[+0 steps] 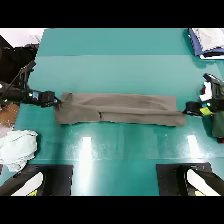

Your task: Fold the shirts.

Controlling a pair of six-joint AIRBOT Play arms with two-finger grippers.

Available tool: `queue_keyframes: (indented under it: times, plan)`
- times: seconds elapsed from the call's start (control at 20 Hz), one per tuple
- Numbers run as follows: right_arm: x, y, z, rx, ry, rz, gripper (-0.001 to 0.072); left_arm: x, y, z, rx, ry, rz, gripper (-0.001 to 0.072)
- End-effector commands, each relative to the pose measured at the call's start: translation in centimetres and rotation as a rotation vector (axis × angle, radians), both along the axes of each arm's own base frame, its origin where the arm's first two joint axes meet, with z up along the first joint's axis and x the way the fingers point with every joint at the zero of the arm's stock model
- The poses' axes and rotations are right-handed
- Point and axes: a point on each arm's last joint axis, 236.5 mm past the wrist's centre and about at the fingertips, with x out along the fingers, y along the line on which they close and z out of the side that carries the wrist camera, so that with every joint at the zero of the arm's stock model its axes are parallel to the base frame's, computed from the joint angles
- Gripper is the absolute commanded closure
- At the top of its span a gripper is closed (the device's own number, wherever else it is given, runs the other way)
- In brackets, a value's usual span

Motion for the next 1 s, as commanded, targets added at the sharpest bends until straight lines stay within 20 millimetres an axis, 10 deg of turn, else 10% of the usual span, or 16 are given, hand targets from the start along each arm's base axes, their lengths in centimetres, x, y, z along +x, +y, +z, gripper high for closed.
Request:
queue_keyframes:
  times: [0.0, 0.2, 0.25, 0.3, 0.45, 0.6, 0.7, 0.75, 0.95]
  plan:
    - [5.0, 1.3, -1.6, 0.007, -0.014, 0.016, 0.0701, 4.4, 1.0, -2.3, 0.017, -0.024, 0.034, 0.0682]
    - [10.0, 2.0, -3.1, 0.004, -0.052, 0.009, 0.0694, 8.8, 2.5, -2.9, 0.041, -0.117, 0.124, 0.0599]
    - [11.6, 2.2, -3.2, 0.018, -0.078, -0.018, 0.0601, 10.1, 3.1, -2.5, 0.044, -0.158, 0.164, 0.0282]
    - [13.3, 2.9, -3.0, 0.071, -0.109, -0.048, 0.0310, 11.1, 3.7, -2.0, 0.034, -0.187, 0.227, 0.0126]
    - [14.3, 3.8, -1.8, 0.198, -0.101, -0.029, 0.0235, 11.2, 3.4, -0.8, 0.020, -0.185, 0.221, 0.0165]
    - [10.8, 1.7, -2.3, 0.226, 0.006, 0.038, 0.0236, 8.1, 1.7, -1.5, -0.001, -0.058, 0.125, 0.0168]
    - [8.2, -0.3, -3.3, 0.253, 0.065, 0.026, 0.0236, 6.4, 1.1, -2.0, -0.006, 0.008, 0.073, 0.0598]
    - [7.2, -1.3, -4.0, 0.266, 0.084, -0.008, 0.0236, 5.8, 0.8, -2.2, -0.003, 0.018, 0.038, 0.0673]
    - [3.8, -3.9, -8.1, 0.333, 0.138, -0.128, 0.0219, 5.3, 0.6, -2.7, -0.006, 0.032, 0.028, 0.0674]
